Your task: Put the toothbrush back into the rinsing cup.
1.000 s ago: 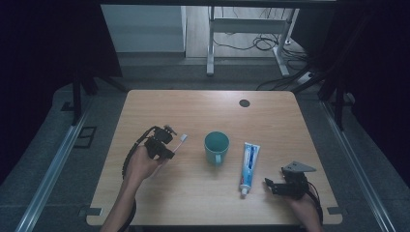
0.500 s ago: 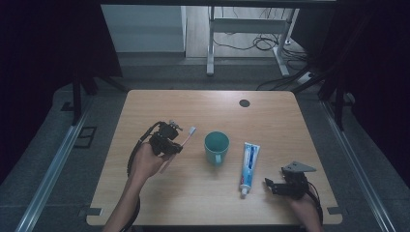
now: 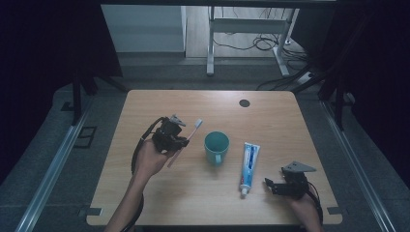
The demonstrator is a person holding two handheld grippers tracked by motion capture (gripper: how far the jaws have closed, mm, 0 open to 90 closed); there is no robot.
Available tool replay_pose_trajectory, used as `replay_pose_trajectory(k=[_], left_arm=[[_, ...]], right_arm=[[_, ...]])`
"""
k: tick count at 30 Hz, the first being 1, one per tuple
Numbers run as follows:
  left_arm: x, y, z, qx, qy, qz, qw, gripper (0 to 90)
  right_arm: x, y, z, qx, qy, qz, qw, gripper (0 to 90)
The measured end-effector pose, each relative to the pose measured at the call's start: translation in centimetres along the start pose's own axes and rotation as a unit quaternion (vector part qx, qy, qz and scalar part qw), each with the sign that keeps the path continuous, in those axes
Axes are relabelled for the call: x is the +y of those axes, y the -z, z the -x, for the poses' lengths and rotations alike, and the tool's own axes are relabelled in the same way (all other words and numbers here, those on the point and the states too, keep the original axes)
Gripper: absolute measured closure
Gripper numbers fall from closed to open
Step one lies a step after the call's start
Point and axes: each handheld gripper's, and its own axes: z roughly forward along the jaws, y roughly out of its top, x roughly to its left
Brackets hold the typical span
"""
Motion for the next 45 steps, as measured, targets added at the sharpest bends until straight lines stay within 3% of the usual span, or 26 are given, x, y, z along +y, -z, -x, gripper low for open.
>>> replay_pose_trajectory(k=[12, 27, 34, 45], left_arm=[[1.3, 0.5, 0.8, -0.008, -0.016, 0.039, 0.9991, 84.1], [3.2, 0.7, 1.7, -0.034, -0.016, 0.088, 0.9954, 84.1], [4.0, 0.6, 2.0, -0.030, -0.020, 0.101, 0.9943, 84.2], [5.0, -0.2, 1.9, -0.040, -0.011, 0.124, 0.9914, 84.2]], right_arm=[[0.0, 0.0, 0.0, 0.000, 0.001, 0.001, 1.0000, 15.5], [0.0, 0.0, 0.0, 0.000, 0.001, 0.001, 1.0000, 15.5], [0.0, 0.0, 0.0, 0.000, 0.002, 0.000, 1.0000, 15.5], [0.0, 0.0, 0.0, 0.001, 0.001, 0.001, 1.0000, 15.5]])
